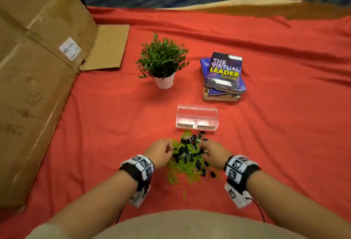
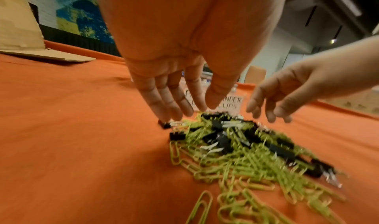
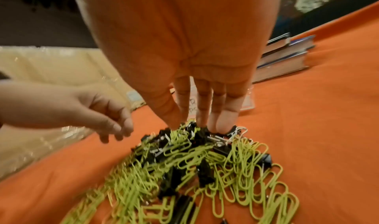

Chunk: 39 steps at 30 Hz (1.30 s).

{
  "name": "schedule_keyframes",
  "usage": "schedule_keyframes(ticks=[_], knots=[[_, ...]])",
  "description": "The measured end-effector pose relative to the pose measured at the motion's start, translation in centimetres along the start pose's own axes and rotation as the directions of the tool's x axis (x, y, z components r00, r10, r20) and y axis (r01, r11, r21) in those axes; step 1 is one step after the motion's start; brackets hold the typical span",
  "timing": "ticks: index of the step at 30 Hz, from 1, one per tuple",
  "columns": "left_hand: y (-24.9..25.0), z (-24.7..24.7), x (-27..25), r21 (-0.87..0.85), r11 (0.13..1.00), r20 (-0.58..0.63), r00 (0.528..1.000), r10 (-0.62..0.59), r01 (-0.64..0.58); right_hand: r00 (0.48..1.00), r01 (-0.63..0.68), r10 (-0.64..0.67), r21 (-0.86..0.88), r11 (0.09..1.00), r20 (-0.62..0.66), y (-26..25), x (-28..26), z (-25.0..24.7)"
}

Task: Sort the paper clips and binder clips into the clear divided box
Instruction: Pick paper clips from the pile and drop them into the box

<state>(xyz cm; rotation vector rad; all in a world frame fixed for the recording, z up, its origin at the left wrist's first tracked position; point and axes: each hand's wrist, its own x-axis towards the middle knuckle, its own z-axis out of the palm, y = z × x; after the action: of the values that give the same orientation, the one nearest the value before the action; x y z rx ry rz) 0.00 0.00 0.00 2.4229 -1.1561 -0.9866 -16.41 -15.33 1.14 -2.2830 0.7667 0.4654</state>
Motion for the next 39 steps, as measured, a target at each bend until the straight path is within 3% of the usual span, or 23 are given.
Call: schedule_keyframes(ticks=[5,8,14,18,20,23,25,29,34,39], knots=[[-1.0,0.9,1.5,0.093,0.994,-0.014,0.999,0.052,-0.051,0.998,0.027,-0.037,-0.171,0.985,-0.057,-1.4,2.9,2.1],[-1.2,1.1,1.9,0.093,0.993,-0.044,0.996,0.078,-0.074,0.994,-0.042,0.022,-0.19,0.981,-0.104,-1.6,3.7,2.9],[-1.6,1.1,3.2,0.129,0.981,-0.033,0.989,0.147,-0.142,0.989,-0.003,-0.032,-0.231,0.973,-0.146,-1.2,4.1,3.4],[-1.3,1.2,4.0,0.198,0.96,0.006,0.979,0.202,-0.199,0.988,-0.081,0.085,0.03,0.996,-0.133,-0.5,4.2,2.8],[-1.4,1.4,4.4,0.231,0.95,0.025,0.977,0.21,-0.21,0.982,-0.122,0.151,0.23,0.966,-0.115,-0.5,3.9,2.3],[-1.4,1.4,4.7,0.27,0.94,0.044,0.977,0.207,-0.211,0.972,-0.202,0.235,0.515,0.833,0.001,-0.4,3.6,0.9],[-1.5,1.4,5.0,0.278,0.94,0.049,0.98,0.191,-0.197,0.972,-0.215,0.224,0.644,0.735,0.069,-0.3,3.5,0.0],[-1.4,1.7,5.4,0.236,0.961,0.028,0.989,0.145,-0.147,0.976,-0.185,0.208,0.762,0.621,0.067,-0.8,3.9,-2.1],[-1.3,1.2,5.0,0.128,0.989,-0.01,0.997,0.08,-0.079,0.967,-0.129,0.237,0.625,0.77,-0.092,-2.7,7.2,-5.1],[-1.4,0.5,4.6,-0.062,0.998,-0.022,0.999,-0.034,0.032,0.957,-0.132,0.19,0.256,0.958,-0.218,-4.2,10.2,-5.8]])
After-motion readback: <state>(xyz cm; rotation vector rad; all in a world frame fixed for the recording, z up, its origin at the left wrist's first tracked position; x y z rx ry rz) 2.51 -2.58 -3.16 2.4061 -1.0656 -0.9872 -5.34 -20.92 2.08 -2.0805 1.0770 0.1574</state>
